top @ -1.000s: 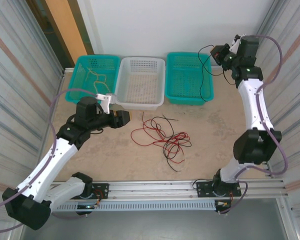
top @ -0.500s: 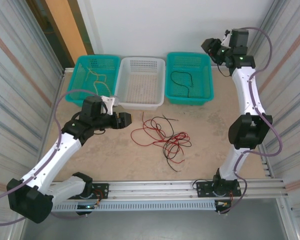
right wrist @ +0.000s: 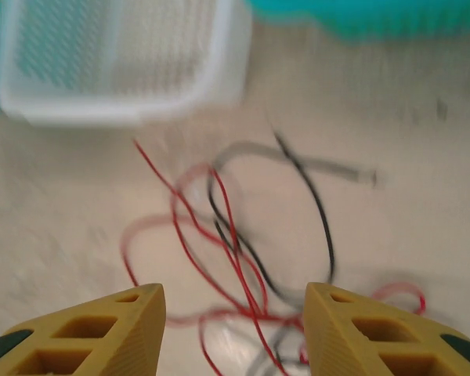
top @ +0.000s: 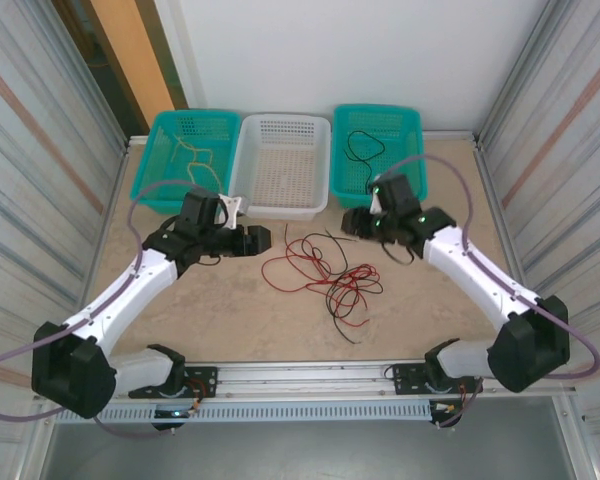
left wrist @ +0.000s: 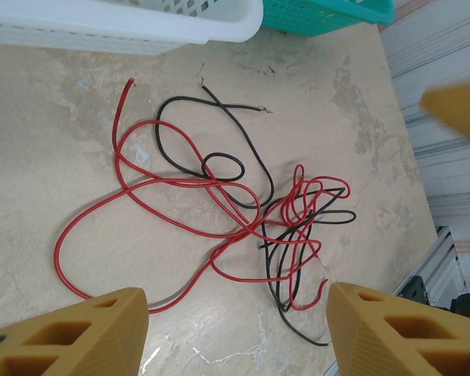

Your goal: Untangle the cables

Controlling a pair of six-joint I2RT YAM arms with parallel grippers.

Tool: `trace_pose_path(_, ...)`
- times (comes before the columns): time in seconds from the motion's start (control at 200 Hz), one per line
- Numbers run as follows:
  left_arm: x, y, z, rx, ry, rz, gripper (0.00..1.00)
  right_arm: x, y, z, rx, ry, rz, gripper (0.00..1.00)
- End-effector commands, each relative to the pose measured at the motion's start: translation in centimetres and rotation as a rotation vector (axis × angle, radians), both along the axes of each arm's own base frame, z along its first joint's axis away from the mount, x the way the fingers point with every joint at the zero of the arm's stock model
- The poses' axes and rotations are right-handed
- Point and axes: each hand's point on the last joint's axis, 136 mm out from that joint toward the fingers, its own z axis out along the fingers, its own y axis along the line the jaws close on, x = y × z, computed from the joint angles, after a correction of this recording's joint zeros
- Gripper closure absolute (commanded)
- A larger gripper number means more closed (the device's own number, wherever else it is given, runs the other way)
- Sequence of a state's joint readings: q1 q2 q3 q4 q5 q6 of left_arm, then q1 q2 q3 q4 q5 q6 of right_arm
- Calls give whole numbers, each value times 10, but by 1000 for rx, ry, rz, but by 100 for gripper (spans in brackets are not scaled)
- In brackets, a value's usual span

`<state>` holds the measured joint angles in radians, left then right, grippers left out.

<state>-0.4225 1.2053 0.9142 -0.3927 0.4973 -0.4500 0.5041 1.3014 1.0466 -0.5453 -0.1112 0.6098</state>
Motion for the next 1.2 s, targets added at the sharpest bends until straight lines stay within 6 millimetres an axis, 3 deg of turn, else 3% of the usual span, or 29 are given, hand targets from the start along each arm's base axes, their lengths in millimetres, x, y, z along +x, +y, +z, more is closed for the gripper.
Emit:
trace_pose_path(0.0, 8, -9, 17, -60, -24, -10, 38, -29, -21, -40, -119, 89, -64, 52)
trace_pose_path(0.1, 9, -13, 13, -80, 6, -11, 38, -46, -28, -63, -136, 150, -71, 52)
trace_pose_path(0.19, 8, -17, 10, -81, 18, -19, 38, -52, -21, -76, -90, 191, -65, 52)
trace_pose_path(0.416, 4, -23, 1, -50, 35, -38, 39, -40, -8, -80, -65, 197, -100, 55)
trace_pose_path(0.626, -1, -19, -1, -19, 28, -51, 39, -35, 5, -78, -100, 196, -64, 92)
trace_pose_path(0.747, -2, -20, 2, -27, 20, -65, 39, -35, 18, -59, -98, 148, -21, 100)
trace_pose_path(0.937, -4, -26, 17, -63, -31, -90, 39, -37, 46, 4, -32, -8, 83, 100)
trace_pose_path(1.017, -5, -27, 21, -70, -41, -97, 38, -36, 45, 21, -28, -49, 87, 100)
trace_pose_path(1.102, -5, -28, 21, -70, -43, -98, 38, -32, 31, 16, -75, -29, 51, 81)
trace_pose_path(1.162, -6, -27, 20, -66, -38, -97, 38, -29, 16, 2, -104, 21, 21, 63)
trace_pose_path(1.198, -6, -27, 18, -64, -35, -98, 39, -30, 10, -7, -112, 58, 14, 58)
